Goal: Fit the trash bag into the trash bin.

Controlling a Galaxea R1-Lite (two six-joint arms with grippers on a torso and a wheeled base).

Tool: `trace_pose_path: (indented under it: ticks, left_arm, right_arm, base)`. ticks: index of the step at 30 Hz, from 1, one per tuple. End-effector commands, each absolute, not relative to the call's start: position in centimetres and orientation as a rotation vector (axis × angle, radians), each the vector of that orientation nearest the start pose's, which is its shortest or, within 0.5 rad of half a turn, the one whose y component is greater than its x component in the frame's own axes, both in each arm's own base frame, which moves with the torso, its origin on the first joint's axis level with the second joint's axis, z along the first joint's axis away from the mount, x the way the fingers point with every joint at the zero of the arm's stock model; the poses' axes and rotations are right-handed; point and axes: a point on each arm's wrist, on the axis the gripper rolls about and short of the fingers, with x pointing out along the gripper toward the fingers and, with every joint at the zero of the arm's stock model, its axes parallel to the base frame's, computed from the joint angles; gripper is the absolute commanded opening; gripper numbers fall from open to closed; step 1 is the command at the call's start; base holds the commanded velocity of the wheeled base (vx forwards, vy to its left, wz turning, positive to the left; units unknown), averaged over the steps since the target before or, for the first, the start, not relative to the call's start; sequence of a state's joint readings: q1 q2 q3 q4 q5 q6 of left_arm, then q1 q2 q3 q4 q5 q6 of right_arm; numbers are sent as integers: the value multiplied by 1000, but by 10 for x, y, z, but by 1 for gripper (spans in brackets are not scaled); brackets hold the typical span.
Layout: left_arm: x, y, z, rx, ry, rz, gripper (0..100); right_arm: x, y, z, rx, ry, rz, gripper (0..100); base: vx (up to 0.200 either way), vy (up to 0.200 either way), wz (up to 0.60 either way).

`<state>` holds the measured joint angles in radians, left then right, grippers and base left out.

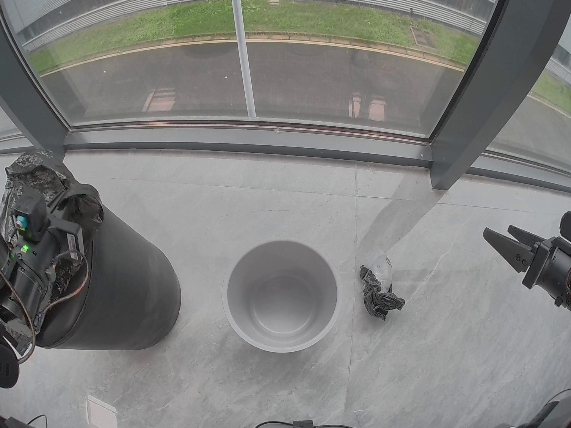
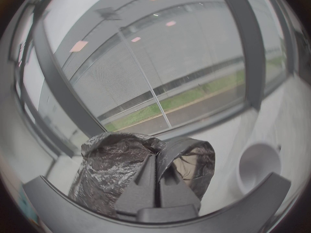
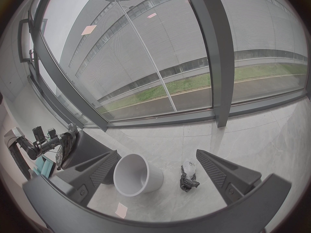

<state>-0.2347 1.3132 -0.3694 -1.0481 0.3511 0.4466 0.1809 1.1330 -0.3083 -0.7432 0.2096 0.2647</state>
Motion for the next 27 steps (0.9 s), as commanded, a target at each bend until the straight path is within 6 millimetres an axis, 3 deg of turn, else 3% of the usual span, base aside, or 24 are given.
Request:
trace_pose_path:
  ticks: [1,5,8,12,15,18,23,27]
  left_arm:
    - [158,-30,255,-46,-303,123,0]
    - [150,-28,280,-352,-341,79,0]
    - [140,-27,291,-497,-294,50,0]
    - [113,-30,311,-836,-132,-135,0]
    - [101,-29,315,-905,-37,-243,0]
    - [82,-29,318,-992,123,-459,0]
    - [81,-32,322,-1031,201,-599,0]
    - [90,-40,338,-1094,239,-679,0]
  right_arm:
    - [130,31,191,253,81,400,100]
    - [119,34,191,241,61,446,100]
    - [112,36,193,243,50,476,100]
    - [104,44,196,245,32,566,100]
    - [102,48,197,248,35,600,100]
    - [106,61,201,252,59,683,100]
    - [122,82,213,251,78,744,100]
    - [134,110,219,246,102,784,100]
  base:
    - [0,0,0]
    - [0,0,0]
    - [0,0,0]
    - [0,0,0]
    - [0,0,0]
    - [0,0,0]
    - [0,0,0]
    - [0,0,0]
